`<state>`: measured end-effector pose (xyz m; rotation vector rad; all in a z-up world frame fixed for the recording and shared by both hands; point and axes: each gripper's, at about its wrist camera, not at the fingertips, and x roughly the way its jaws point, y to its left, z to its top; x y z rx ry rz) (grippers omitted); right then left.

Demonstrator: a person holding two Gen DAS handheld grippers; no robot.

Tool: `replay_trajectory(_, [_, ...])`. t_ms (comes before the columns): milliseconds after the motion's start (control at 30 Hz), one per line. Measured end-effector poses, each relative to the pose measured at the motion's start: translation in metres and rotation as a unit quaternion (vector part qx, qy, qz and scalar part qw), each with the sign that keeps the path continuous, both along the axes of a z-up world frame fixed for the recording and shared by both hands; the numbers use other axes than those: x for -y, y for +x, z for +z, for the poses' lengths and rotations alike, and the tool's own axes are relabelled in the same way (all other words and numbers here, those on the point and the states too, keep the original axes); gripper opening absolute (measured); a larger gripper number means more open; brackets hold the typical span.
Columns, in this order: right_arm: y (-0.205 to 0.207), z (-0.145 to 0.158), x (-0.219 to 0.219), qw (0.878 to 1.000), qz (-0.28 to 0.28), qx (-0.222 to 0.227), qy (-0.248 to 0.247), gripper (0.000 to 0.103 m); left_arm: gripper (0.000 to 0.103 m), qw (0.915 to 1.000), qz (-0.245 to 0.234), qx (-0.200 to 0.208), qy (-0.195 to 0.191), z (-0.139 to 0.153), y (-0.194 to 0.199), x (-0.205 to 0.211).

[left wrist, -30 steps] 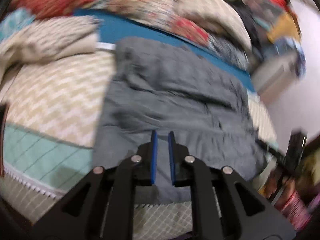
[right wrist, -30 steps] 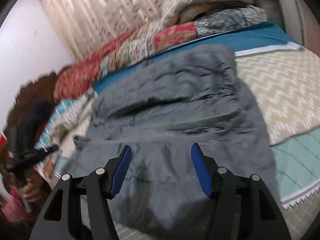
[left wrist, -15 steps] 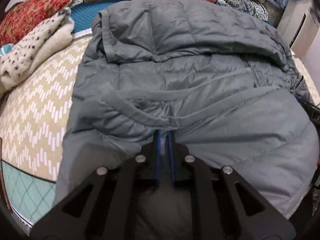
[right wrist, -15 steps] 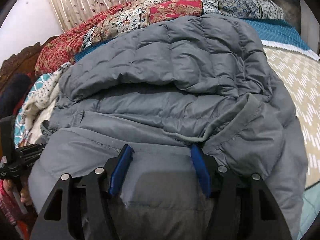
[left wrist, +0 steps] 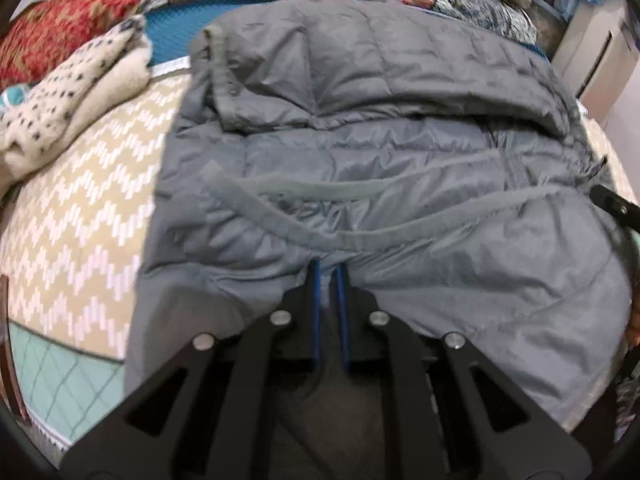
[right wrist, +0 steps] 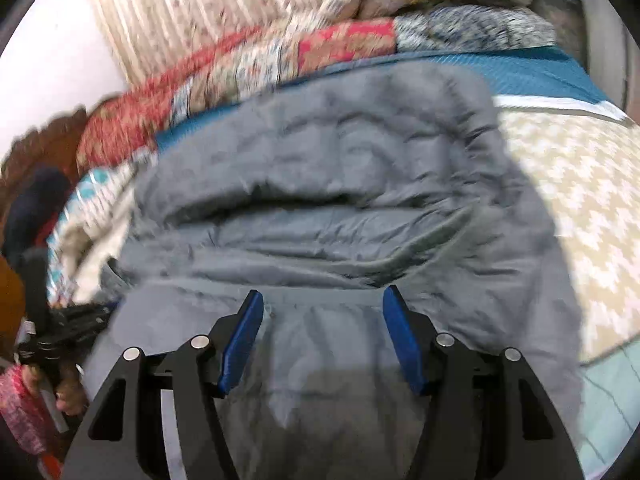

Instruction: Fold large clothes

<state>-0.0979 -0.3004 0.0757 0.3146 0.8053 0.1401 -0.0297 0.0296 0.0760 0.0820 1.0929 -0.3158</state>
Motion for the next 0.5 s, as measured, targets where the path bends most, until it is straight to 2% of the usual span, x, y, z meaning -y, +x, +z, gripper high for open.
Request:
replay_trajectory(133, [-0.026,0.013,0.025,0.999,-0.025,0.018,0.017,0.065,0.010,0.9977,0.004,0.031,-0.060,0.036,-0.018,-0.013])
replay_trajectory(233, [-0.038,0.008,0.041,0.999,-0.045,0.009,0.025,0.065,0.010,0.9963,-0.017,0.044,-0.072,0.046,-0.031,-0.005])
replay_trajectory(300, [-0.037,-0.009,0.051,0.997,-0.064,-0.017,0.039,0.065,0.010,0.9977,-0.033,0.034,-0.049,0.033,-0.032,0.005])
replay_trajectory(400, [-0.035,-0.028,0.053,0.996,-0.070,-0.032,0.046,0.065,0.010,0.9995,-0.026,-0.015,-0.007,-0.008,-0.022,0.010])
replay_trajectory(467, [-0.032,-0.031,0.045,0.997,-0.066,-0.029,0.017,0.065,0.010,0.9992,-0.030,0.008,-0.024,-0.017,-0.022,0.006])
replay_trajectory(500, [-0.031,-0.031,0.042,0.998,-0.064,-0.029,0.001,0.065,0.010,0.9991,-0.031,0.008,-0.027,-0.019,-0.021,0.005])
